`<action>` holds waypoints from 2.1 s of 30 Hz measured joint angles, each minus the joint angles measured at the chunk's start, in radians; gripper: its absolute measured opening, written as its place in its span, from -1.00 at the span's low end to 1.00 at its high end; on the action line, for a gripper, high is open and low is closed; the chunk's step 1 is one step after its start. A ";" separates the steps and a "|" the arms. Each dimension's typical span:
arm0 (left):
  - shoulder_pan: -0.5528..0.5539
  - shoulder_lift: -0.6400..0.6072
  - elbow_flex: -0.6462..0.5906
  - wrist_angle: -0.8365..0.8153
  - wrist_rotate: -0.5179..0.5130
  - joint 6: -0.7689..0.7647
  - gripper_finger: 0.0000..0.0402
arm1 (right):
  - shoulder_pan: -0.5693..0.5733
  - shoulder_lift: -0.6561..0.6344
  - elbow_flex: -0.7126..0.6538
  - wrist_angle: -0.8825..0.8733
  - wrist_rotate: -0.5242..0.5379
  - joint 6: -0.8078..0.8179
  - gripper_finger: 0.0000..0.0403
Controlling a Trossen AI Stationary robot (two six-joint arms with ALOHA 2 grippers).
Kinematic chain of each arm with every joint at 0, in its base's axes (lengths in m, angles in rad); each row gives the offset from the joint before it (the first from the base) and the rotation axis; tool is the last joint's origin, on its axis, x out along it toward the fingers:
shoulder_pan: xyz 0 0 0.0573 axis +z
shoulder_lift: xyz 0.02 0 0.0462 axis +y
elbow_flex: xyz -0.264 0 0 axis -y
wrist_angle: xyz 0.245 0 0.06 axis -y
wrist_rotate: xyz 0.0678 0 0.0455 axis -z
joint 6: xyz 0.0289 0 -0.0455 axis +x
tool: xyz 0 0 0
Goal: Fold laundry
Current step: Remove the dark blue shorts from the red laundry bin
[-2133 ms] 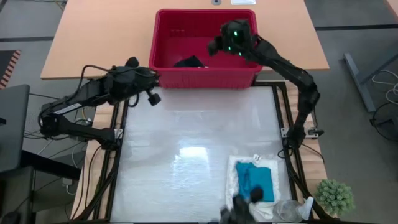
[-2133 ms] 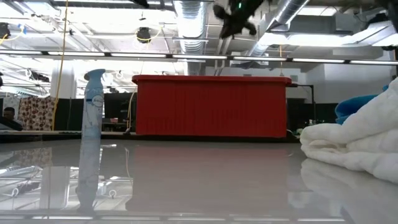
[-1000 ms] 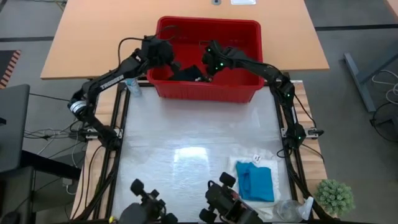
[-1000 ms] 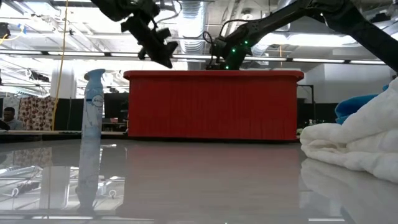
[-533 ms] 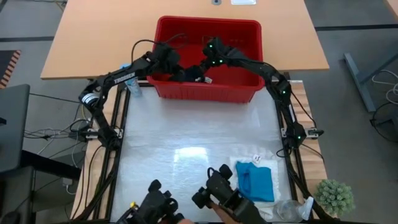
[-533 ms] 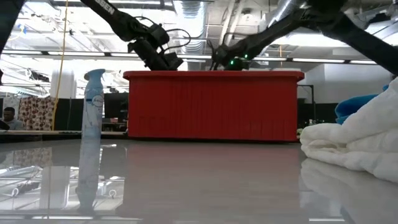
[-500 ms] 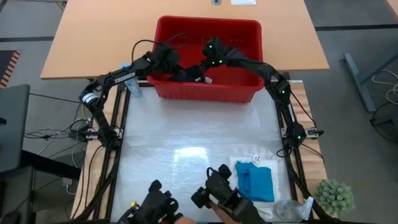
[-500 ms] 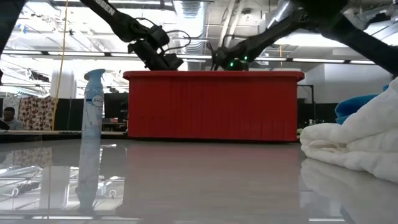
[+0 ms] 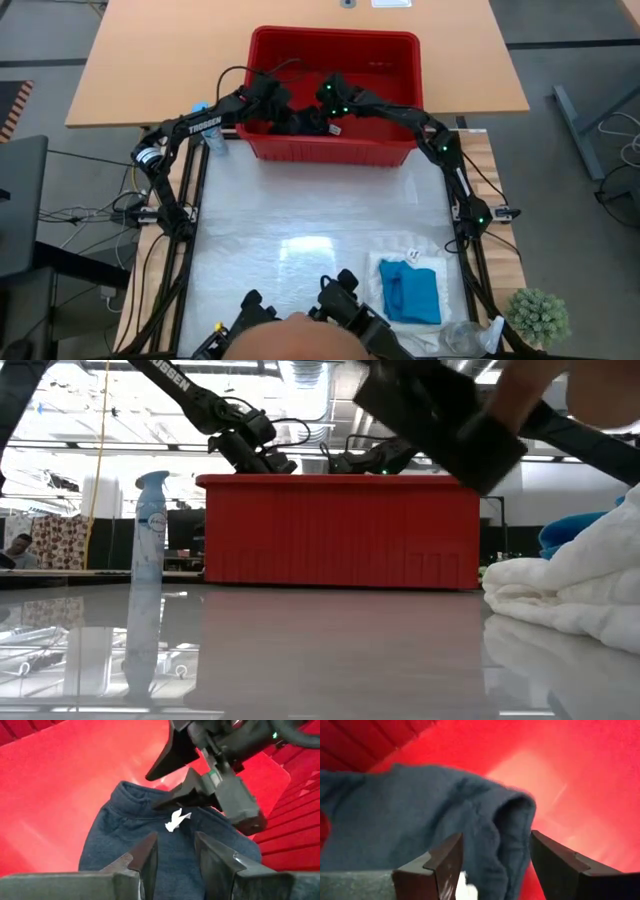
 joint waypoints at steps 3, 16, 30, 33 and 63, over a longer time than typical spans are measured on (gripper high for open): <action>0.000 0.000 0.000 0.002 0.000 0.006 -0.41 | -0.002 0.028 0.000 0.006 0.005 -0.011 0.24; 0.000 0.000 -0.001 0.022 -0.001 -0.011 -0.41 | -0.006 0.087 0.027 -0.095 0.006 -0.020 -0.39; 0.015 -0.012 0.219 -0.029 -0.036 0.063 -0.41 | -0.072 -0.010 0.301 -0.175 0.004 -0.033 -0.85; 0.017 -0.027 0.325 -0.109 -0.042 0.111 -0.41 | -0.075 -0.075 0.300 -0.182 0.005 -0.083 -0.85; -0.138 -0.491 0.861 -0.776 -0.050 0.068 -0.41 | 0.682 -0.557 0.300 -0.257 0.364 -0.167 -0.85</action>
